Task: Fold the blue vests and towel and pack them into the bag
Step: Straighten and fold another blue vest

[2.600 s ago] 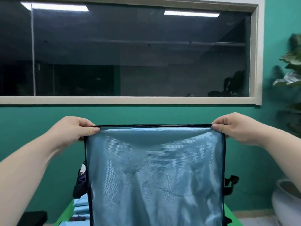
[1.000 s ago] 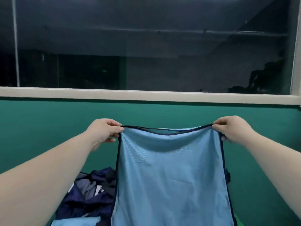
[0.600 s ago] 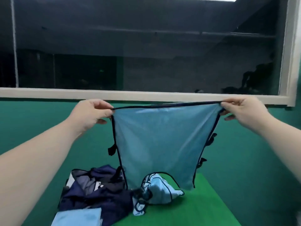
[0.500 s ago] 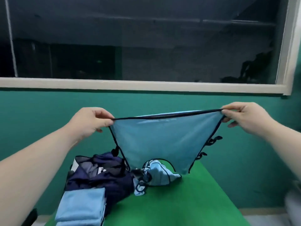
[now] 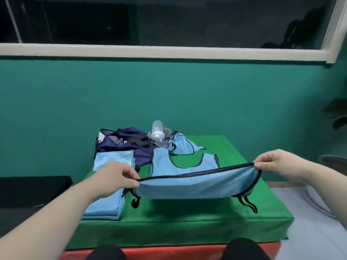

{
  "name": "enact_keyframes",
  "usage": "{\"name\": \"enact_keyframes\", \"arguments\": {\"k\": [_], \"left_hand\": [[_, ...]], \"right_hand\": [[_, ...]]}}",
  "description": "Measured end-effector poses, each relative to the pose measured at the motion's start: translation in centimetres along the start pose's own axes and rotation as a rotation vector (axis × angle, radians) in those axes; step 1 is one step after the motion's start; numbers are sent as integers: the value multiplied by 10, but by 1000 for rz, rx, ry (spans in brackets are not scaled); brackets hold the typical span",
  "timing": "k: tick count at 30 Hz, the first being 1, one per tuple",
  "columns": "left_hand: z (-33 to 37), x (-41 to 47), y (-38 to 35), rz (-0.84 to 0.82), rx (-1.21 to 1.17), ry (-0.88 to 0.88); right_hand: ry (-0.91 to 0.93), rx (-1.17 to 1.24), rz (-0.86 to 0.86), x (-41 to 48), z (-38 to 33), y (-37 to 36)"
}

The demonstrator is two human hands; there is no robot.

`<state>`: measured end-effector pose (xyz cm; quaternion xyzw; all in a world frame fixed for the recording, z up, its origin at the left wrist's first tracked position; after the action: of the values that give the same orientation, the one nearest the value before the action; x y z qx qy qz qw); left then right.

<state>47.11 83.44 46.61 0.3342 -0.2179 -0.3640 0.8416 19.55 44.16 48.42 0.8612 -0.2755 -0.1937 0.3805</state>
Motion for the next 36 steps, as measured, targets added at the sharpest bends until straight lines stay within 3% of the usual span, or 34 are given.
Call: {"name": "enact_keyframes", "arguments": {"k": [5,14,23,36], "left_hand": [[-2,-15,-5,-41,6,-5],[-20,8,-26,-16,-110,11],[-52,87,-53,185,-149,8],[-111,234,-98,320,72,82]], "right_hand": [[-37,139,-101,-10,9,-13],[-143,186,-56,7,28,-28],[-156,-121,186,79,29,-37],[-213,-342,268,255,64,-99]]}}
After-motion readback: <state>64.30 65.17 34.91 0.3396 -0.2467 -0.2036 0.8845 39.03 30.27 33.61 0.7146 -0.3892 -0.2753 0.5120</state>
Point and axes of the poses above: each hand's wrist, its own x-axis towards the middle knuckle, its own y-axis out of the back of the hand, z = x × y, the point moved 4 cm from there along x, towards the middle knuckle, and after that the axes turned 11 degrees about -y, right-handed, at the moved point
